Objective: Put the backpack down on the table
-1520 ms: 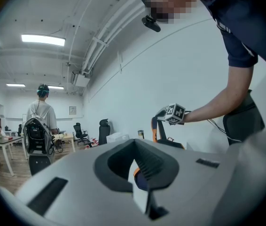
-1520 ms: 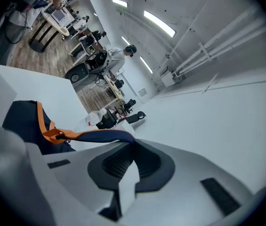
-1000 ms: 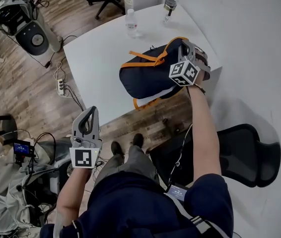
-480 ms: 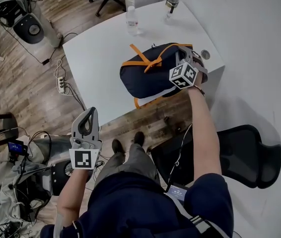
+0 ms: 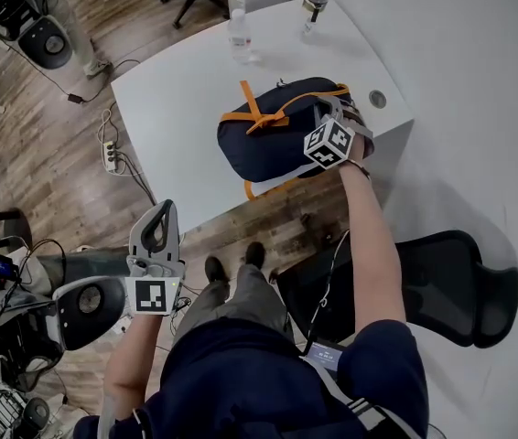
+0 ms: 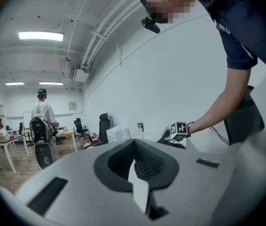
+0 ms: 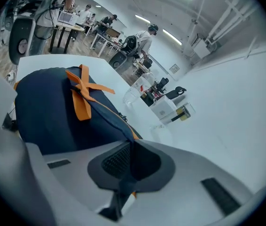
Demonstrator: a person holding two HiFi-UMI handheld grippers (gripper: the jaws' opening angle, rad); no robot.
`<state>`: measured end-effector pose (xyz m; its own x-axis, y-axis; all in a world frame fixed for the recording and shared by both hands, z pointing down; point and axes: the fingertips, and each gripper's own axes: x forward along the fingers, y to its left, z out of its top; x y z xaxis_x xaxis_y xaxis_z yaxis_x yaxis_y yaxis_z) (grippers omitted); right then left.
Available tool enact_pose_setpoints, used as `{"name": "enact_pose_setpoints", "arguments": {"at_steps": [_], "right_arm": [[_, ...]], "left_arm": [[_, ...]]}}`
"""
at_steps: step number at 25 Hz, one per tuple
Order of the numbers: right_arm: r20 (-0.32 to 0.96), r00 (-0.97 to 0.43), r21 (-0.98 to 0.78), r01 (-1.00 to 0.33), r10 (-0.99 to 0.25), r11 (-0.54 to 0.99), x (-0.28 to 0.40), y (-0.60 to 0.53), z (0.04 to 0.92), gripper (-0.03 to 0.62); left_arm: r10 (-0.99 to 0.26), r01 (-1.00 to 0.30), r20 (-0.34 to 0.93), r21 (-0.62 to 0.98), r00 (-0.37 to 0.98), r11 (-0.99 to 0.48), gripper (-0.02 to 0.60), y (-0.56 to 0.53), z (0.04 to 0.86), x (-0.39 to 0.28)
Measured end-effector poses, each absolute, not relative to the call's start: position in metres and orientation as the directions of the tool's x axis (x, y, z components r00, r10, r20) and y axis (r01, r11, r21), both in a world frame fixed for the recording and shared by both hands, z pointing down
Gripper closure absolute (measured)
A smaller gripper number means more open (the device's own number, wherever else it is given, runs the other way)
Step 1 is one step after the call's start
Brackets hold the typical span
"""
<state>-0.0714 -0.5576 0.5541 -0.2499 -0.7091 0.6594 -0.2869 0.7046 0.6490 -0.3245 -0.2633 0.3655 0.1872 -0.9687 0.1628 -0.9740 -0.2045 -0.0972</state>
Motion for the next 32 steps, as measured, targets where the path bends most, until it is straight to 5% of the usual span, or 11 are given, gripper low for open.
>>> {"name": "enact_pose_setpoints", "arguments": {"at_steps": [32], "right_arm": [[0.752,-0.307,0.523,-0.261,-0.583,0.812,-0.087,-0.534,0.617,0.576]], "left_arm": [[-0.967,-0.974,0.181,-0.105,0.177,-0.198,0.578,-0.264,0.388,-0.315]]}}
